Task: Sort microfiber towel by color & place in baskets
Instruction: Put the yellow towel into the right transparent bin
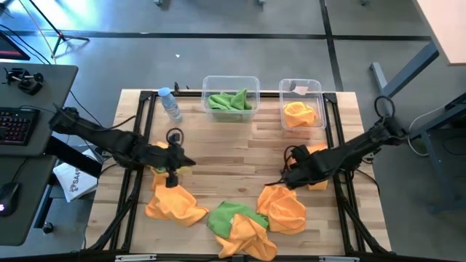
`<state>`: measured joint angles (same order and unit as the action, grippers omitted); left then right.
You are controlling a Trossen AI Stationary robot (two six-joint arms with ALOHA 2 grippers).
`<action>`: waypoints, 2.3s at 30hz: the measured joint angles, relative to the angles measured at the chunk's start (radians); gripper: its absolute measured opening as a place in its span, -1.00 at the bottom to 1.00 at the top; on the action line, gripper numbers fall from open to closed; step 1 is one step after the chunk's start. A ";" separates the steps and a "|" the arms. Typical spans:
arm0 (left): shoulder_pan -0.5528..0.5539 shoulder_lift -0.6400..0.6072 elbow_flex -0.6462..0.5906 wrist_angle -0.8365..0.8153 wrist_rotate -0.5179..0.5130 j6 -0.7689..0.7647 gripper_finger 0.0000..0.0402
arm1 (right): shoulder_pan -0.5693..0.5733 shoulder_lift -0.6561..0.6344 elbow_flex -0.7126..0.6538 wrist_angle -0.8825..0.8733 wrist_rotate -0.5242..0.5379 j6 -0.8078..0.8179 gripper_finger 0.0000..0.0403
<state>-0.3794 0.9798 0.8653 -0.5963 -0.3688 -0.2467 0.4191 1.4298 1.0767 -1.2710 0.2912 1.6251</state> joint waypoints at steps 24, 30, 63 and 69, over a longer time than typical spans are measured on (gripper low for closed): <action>0.000 -0.080 -0.079 0.105 0.124 0.014 -1.00 | -0.065 0.193 -0.100 0.146 -0.167 0.008 -0.95; 0.000 -0.080 -0.079 0.105 0.119 0.015 -1.00 | -0.032 0.154 0.006 0.146 -0.031 -0.037 -0.99; 0.000 -0.079 -0.079 0.207 0.039 -0.030 -1.00 | 0.002 0.014 0.447 0.009 0.457 -0.448 -1.00; 0.000 -0.079 -0.079 0.206 0.018 0.012 -1.00 | -0.001 0.014 0.448 0.006 0.504 -0.448 -1.00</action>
<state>-0.3794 0.9005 0.7860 -0.3901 -0.3506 -0.2351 0.4177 1.4437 1.5246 -1.2649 0.7949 1.1770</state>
